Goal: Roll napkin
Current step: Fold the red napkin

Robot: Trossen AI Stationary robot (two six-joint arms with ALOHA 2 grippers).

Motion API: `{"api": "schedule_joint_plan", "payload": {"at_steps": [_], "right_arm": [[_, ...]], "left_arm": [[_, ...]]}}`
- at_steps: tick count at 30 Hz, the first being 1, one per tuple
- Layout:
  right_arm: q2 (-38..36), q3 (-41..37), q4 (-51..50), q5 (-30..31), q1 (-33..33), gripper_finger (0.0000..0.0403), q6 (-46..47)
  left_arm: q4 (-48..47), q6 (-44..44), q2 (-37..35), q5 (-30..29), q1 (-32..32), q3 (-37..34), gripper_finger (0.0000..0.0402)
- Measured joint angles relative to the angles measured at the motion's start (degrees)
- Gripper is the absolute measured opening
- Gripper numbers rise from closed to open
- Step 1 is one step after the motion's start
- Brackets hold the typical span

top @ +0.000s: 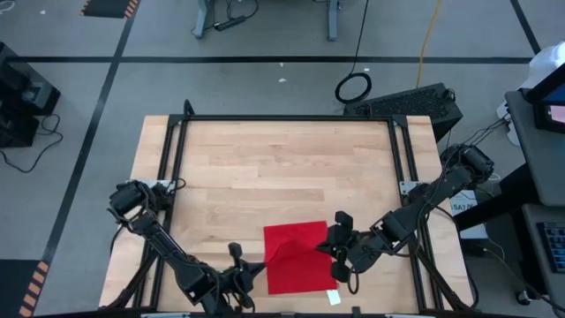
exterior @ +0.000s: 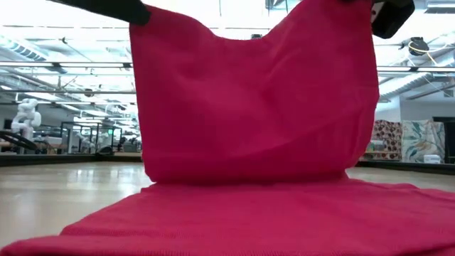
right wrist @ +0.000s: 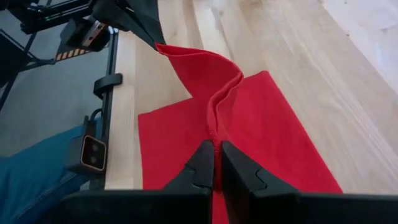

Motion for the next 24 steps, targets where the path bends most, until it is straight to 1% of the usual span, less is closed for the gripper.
{"api": "schedule_joint_plan", "payload": {"at_steps": [3, 17, 24], "right_arm": [[0.0, 0.0, -0.06, -1.08, 0.1, 0.0006, -0.6], [0.0, 0.0, -0.07, -1.06, 0.1, 0.0007, -0.51], [0.0, 0.0, -0.07, -1.06, 0.1, 0.0016, -0.55]], "left_arm": [[-0.06, -1.24, 0.02, 0.91, 0.14, -0.01, 0.0002], [-0.01, -1.91, 0.02, 2.02, 0.14, -0.01, 0.0002], [0.22, -3.48, 0.02, 3.76, 0.14, -0.01, 0.0001]]}}
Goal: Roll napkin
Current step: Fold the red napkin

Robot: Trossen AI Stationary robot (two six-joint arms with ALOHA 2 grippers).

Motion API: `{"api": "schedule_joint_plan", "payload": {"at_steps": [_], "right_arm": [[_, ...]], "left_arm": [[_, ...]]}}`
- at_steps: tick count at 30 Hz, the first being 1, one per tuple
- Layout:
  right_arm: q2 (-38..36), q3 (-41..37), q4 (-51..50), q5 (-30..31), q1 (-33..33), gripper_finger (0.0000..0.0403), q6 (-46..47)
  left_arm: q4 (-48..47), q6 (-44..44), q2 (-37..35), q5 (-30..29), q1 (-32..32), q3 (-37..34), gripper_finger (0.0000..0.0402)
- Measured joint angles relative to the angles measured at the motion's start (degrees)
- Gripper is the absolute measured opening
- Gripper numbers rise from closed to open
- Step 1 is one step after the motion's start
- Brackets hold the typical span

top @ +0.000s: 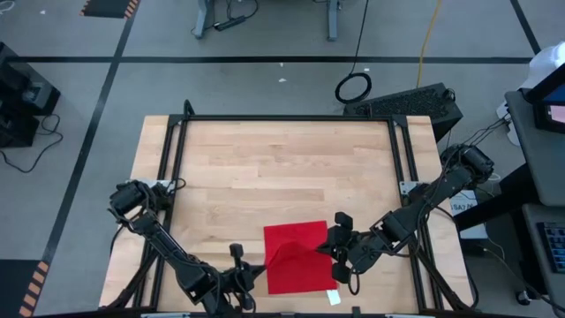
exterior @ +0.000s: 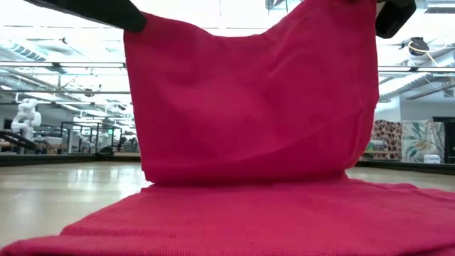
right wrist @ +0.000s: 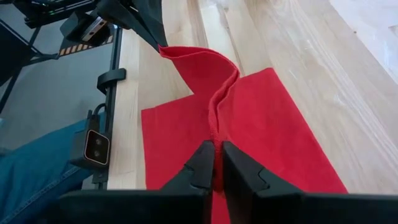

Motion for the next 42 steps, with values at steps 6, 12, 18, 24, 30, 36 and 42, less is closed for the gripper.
{"api": "schedule_joint_plan", "payload": {"at_steps": [6, 12, 18, 24, 30, 36, 42], "right_arm": [[0.0, 0.0, 0.01, -0.84, 0.0, 0.0019, 0.2], [1.17, 0.0, 0.02, -2.47, 0.13, 0.002, 0.2], [3.49, -0.01, 0.09, -6.15, 0.21, 0.002, 1.06], [3.67, -0.04, 0.04, -6.16, 0.76, 0.002, 1.44], [3.69, -0.04, 0.06, -6.07, 1.61, 0.002, 1.66], [3.69, -0.04, 0.11, -5.8, 2.61, 0.002, 1.85], [4.77, -0.04, 0.26, -5.77, 2.99, 0.002, 2.99]], "left_arm": [[0.33, -1.22, 0.0, 1.18, 0.0, 0.0, 0.0001], [0.35, -1.44, 0.0, 2.07, 0.0, 0.0, 0.0001], [0.65, -2.93, 0.06, 4.43, 0.04, 0.0, 0.0001], [2.75, -3.71, 1.31, 6.9, 0.14, -0.02, 0.0001], [2.56, -5.42, 1.98, 8.22, 0.15, -0.04, 0.0001], [2.43, -5.49, 2.23, 8.26, 0.15, -0.04, 0.0001], [2.34, -5.91, 2.23, 9.11, 0.11, -0.04, 0.0001]]}}
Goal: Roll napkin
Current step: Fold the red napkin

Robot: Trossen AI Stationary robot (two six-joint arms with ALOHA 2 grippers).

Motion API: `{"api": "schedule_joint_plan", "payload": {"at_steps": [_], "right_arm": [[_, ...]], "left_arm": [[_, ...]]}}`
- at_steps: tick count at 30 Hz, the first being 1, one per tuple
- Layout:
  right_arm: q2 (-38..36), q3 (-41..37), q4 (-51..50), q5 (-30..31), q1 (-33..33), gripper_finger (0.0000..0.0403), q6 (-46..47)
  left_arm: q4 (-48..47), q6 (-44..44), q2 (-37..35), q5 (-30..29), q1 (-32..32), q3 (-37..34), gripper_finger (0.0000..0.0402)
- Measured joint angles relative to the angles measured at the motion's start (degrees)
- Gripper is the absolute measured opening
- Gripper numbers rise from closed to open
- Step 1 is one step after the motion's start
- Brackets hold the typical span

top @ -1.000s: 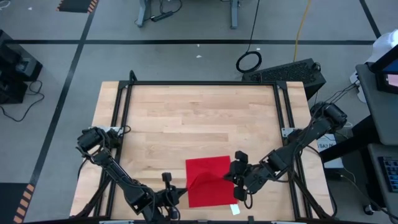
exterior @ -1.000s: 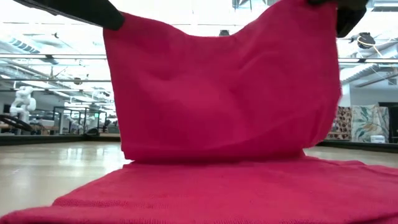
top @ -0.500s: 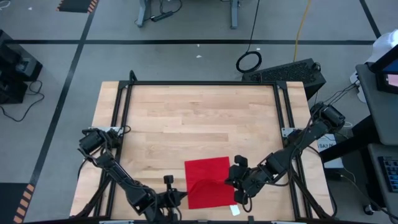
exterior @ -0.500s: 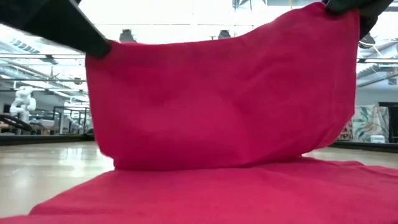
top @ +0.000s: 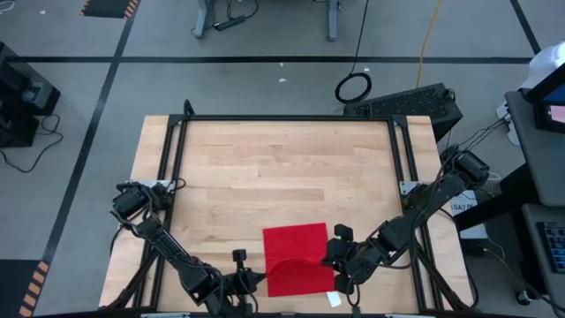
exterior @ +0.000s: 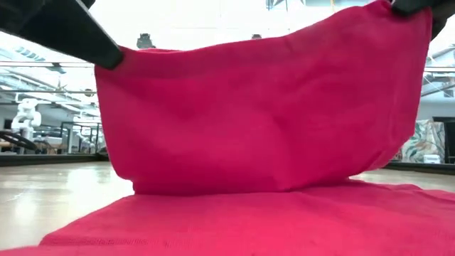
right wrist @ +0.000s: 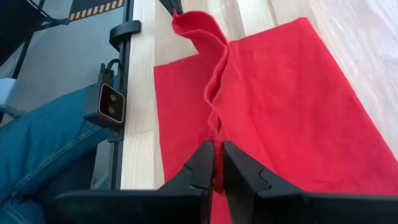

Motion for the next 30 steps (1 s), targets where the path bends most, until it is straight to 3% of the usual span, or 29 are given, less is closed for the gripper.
{"api": "schedule_joint_plan", "payload": {"at_steps": [17, 30], "right_arm": [[4.99, 0.0, 1.31, -4.81, 0.37, 0.002, 0.44], [5.59, 0.0, 2.67, -7.63, 0.42, 0.002, 1.48]], "left_arm": [[3.81, -0.5, 0.76, 8.14, 0.27, 0.02, 0.0002], [3.02, -1.74, 1.18, 9.29, 0.26, 0.04, 0.0009]]}}
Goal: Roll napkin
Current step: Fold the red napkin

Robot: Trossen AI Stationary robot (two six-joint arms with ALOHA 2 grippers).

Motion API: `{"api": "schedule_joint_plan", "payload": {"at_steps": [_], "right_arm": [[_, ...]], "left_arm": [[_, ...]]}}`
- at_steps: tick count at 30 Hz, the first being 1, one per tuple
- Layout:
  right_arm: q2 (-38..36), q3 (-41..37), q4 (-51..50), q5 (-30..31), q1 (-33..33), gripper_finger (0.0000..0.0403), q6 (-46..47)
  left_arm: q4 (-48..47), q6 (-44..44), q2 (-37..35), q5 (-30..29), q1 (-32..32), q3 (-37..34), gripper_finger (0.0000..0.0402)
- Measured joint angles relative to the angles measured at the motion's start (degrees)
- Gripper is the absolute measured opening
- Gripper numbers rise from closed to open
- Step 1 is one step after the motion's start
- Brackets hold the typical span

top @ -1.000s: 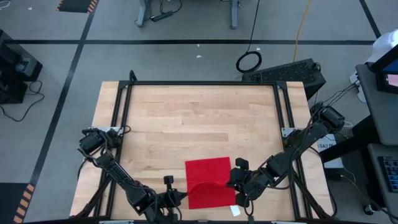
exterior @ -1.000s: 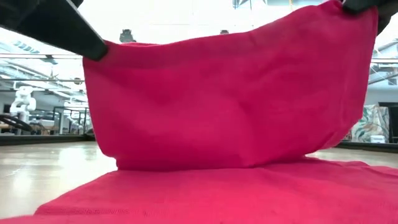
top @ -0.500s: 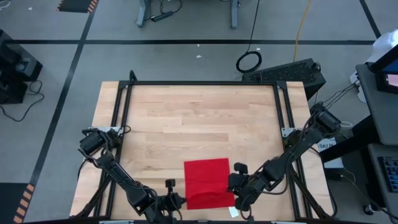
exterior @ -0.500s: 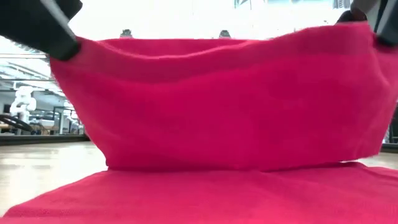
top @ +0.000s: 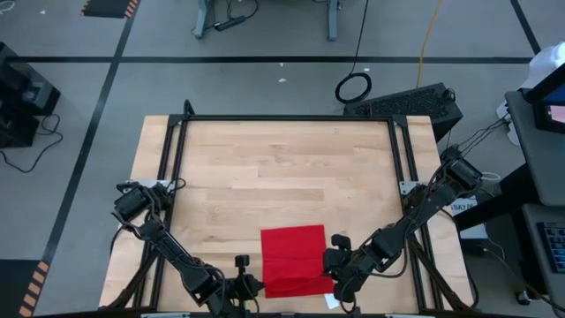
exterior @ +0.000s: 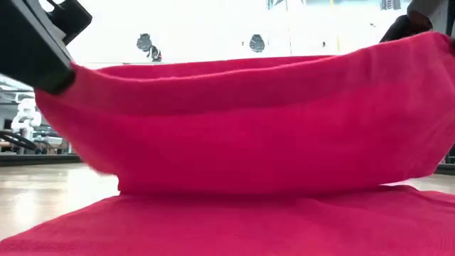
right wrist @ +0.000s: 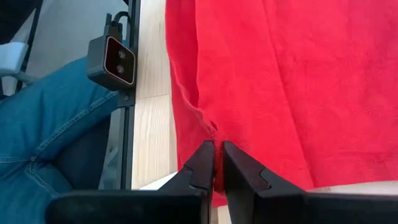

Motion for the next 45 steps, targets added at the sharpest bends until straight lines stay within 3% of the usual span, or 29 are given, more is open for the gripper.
{"api": "schedule_joint_plan", "payload": {"at_steps": [12, 25, 32, 35, 40, 45], "right_arm": [[0.0, 0.0, 0.18, -0.11, 0.0, 0.0034, 0.21], [0.0, 0.0, 0.24, -0.54, 0.0, 0.0178, 1.29], [-2.88, 0.0, 0.05, -4.25, -0.87, 0.0214, 1.16], [-3.78, 0.09, 0.65, -0.04, -0.2, 0.021, -3.56], [-0.97, -1.39, 7.57, 14.57, 3.14, 0.019, -11.8], [4.3, -4.64, 22.85, 16.34, 2.89, 0.0152, -20.59]], "left_arm": [[0.0, -1.32, 0.0, 0.46, 0.0, 0.0, 0.011], [-0.02, -1.25, 0.0, 0.33, 0.04, 0.0, 0.0128], [0.0, 0.44, 0.0, -1.75, 0.07, 0.0, 0.0128], [0.29, 2.61, 0.02, -5.06, 0.07, 0.0, 0.0127], [1.38, 6.23, 0.02, -10.42, 0.66, -0.56, 0.0127], [11.89, 13.67, 0.02, -14.39, 3.31, -5.6, 0.0127]]}}
